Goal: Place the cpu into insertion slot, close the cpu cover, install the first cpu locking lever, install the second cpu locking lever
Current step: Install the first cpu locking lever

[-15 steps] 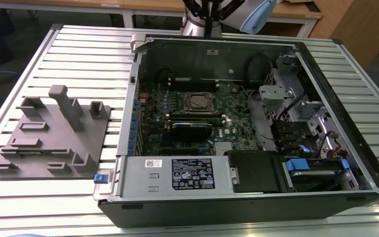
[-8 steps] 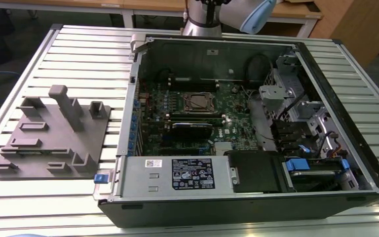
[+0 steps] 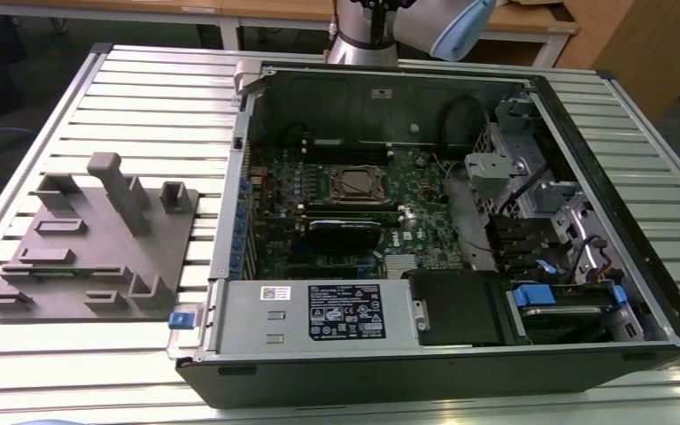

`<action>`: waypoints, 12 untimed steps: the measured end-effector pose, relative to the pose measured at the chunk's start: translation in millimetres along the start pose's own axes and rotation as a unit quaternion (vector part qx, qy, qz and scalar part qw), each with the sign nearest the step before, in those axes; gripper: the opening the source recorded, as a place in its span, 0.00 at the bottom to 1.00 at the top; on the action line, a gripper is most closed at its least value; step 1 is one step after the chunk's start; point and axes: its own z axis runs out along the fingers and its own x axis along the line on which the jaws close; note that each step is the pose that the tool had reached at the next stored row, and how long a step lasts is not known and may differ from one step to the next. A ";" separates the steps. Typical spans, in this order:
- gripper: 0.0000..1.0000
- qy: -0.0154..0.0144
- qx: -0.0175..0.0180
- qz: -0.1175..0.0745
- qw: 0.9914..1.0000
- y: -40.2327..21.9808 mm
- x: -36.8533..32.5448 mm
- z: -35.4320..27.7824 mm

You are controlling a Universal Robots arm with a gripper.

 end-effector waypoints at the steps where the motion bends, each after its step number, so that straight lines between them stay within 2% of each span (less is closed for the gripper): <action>1: 0.10 0.000 0.001 0.000 1.000 0.1 0.0 0.0; 12: 0.10 0.000 0.002 0.000 1.000 -1.4 -0.3 1.3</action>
